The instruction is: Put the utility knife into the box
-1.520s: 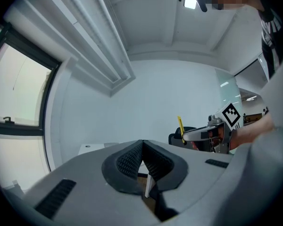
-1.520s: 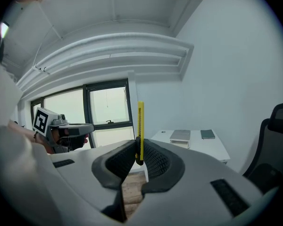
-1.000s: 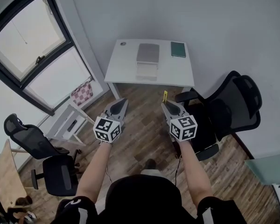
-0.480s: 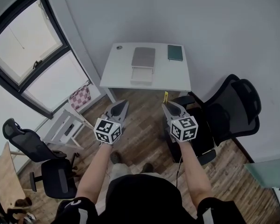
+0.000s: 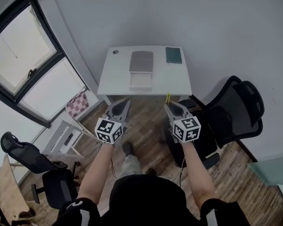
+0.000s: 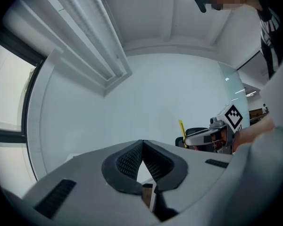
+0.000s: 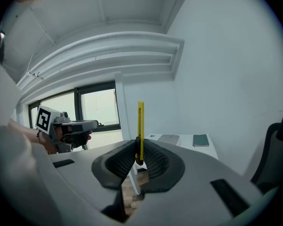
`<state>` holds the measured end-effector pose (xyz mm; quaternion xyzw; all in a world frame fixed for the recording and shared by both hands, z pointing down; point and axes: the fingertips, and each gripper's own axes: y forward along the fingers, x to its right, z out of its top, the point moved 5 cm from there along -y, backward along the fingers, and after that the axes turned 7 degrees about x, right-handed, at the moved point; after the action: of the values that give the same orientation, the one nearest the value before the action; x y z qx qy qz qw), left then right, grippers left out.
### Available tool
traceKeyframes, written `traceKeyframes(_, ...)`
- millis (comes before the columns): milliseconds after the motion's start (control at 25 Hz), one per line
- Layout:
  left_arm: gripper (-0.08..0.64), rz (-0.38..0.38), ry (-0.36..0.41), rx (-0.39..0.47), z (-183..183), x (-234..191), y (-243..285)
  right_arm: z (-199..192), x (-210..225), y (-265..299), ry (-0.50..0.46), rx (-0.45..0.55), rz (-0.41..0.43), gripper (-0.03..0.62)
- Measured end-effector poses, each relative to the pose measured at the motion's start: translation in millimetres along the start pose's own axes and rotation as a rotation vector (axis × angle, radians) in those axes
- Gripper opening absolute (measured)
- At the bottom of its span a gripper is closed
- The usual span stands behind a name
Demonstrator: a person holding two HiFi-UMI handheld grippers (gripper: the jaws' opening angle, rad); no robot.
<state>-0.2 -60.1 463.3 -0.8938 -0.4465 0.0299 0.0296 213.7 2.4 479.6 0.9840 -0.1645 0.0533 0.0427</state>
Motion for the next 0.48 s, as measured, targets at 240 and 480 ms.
traceKeyframes(240, 0.026, -0.013, -0.016, 0.014, -5, -45, 32, 0, 15, 49, -0.009, -0.017, -0.019, 0.063)
traceKeyframes(480, 0.025, -0.014, -0.026, 0.010, -9, -103, 58, 6, 21, 111, -0.015, -0.028, -0.027, 0.063)
